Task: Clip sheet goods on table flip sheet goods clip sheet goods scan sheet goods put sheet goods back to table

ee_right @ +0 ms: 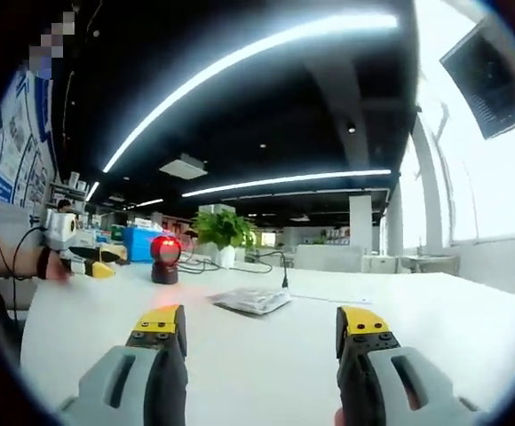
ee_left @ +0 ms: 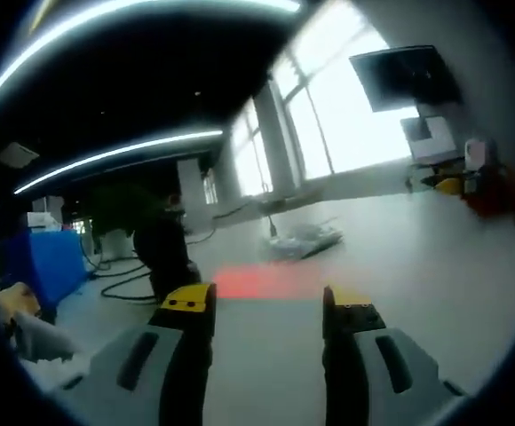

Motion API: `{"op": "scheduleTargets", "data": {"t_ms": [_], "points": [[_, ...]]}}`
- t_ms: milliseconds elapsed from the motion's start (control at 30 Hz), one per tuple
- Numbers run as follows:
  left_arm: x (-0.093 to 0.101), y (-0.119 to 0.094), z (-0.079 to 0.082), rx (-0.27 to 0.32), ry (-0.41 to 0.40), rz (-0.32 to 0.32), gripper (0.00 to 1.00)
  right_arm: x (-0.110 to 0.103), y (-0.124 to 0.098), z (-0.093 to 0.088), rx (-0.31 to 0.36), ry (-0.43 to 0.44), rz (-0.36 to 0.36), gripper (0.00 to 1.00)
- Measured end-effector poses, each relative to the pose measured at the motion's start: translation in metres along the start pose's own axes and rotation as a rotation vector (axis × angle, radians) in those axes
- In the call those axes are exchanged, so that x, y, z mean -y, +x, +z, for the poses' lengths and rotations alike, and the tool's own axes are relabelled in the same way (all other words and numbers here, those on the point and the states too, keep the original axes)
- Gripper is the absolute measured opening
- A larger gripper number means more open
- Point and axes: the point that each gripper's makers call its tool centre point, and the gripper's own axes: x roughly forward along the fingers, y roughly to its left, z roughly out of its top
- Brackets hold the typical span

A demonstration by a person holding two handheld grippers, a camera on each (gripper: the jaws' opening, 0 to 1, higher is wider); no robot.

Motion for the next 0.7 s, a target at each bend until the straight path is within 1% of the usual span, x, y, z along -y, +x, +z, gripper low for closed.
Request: {"op": "scheduleTargets", "data": {"t_ms": [67,167,233,400,500,700], "points": [[-0.002,-0.001,0.003,0.017,-0.021,0.001,0.41,0.006,-0.001,0.000,0.005,0.032,-0.022,0.61],[-0.005,-0.002,0.004,0.026,-0.042,0.004,0.41,0.008,-0.002,0.001,0.010,0.042,-0.039,0.60],[-0.004,-0.002,0.006,0.036,-0.046,0.000,0.41,0.006,-0.001,-0.001,-0.003,0.031,-0.039,0.60],[-0.001,-0.002,0.006,0.033,-0.034,-0.011,0.41,0.004,0.001,-0.008,-0.041,0.013,-0.041,0.59],[-0.002,-0.003,0.006,0.037,-0.040,-0.009,0.40,0.004,0.001,-0.007,-0.039,0.019,-0.041,0.59],[-0.002,-0.003,0.006,0.036,-0.037,-0.014,0.40,0.000,0.002,-0.009,-0.052,0.000,-0.032,0.59]]}}
